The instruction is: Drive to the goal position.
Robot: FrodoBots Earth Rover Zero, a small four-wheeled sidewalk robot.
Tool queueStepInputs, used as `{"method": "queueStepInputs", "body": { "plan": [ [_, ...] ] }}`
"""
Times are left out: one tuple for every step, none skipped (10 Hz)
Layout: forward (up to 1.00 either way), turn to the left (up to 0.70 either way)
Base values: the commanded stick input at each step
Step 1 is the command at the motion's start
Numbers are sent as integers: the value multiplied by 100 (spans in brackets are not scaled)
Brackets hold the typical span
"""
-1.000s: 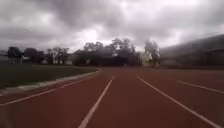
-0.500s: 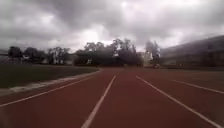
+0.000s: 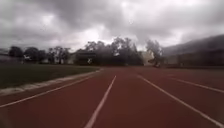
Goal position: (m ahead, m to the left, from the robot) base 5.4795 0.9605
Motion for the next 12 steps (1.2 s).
{"method": "queueStepInputs", "body": {
  "plan": [
    [70,0],
    [70,0],
    [70,0],
    [70,0],
    [70,0],
    [70,0],
    [70,0],
    [70,0],
    [70,0],
    [70,0],
    [70,0],
    [70,0]
  ]
}}
